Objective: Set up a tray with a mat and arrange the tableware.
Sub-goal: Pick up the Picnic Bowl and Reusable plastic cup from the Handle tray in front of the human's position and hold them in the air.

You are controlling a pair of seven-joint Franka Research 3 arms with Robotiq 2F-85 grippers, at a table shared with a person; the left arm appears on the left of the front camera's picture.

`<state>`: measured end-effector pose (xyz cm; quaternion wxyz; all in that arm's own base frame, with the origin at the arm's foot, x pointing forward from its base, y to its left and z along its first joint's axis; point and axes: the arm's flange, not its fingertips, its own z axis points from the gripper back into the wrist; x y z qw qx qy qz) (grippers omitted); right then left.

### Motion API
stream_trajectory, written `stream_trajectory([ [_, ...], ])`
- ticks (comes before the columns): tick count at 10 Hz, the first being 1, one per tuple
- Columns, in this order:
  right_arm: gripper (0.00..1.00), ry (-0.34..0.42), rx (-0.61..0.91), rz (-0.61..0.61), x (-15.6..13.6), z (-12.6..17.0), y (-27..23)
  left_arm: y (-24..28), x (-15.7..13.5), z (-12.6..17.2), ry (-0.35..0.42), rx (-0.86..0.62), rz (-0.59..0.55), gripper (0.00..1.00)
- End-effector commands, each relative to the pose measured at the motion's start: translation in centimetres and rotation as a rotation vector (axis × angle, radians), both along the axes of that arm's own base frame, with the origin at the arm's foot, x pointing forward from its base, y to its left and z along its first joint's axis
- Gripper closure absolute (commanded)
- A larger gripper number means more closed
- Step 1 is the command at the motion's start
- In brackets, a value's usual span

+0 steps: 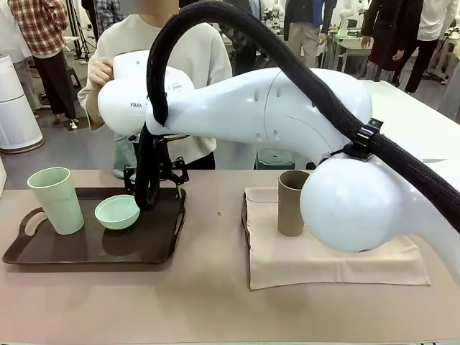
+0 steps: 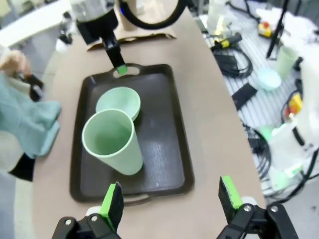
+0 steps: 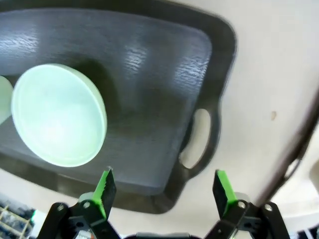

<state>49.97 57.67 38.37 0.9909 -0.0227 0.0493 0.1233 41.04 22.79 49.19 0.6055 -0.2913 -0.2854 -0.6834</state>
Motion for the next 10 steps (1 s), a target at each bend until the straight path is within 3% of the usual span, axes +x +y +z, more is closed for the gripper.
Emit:
stream_trajectory([
  [1,0.00,0.008,0.027,-0.009,0.0,-1.4,1.9,1.5,1.1,-1.6,-0.033,-0.043,-0.042,0.00],
  [5,0.00,-0.016,0.056,0.030,-0.2,-4.6,4.1,1.9,2.9,-3.8,-0.024,-0.068,0.066,0.00],
  [8,0.00,-0.055,0.079,0.064,-1.3,-2.8,3.8,1.7,2.9,-4.2,0.011,-0.076,0.115,0.00],
  [10,0.00,-0.098,0.079,0.076,-2.6,-0.5,3.4,2.0,2.6,-4.5,-0.004,-0.069,0.066,0.00],
])
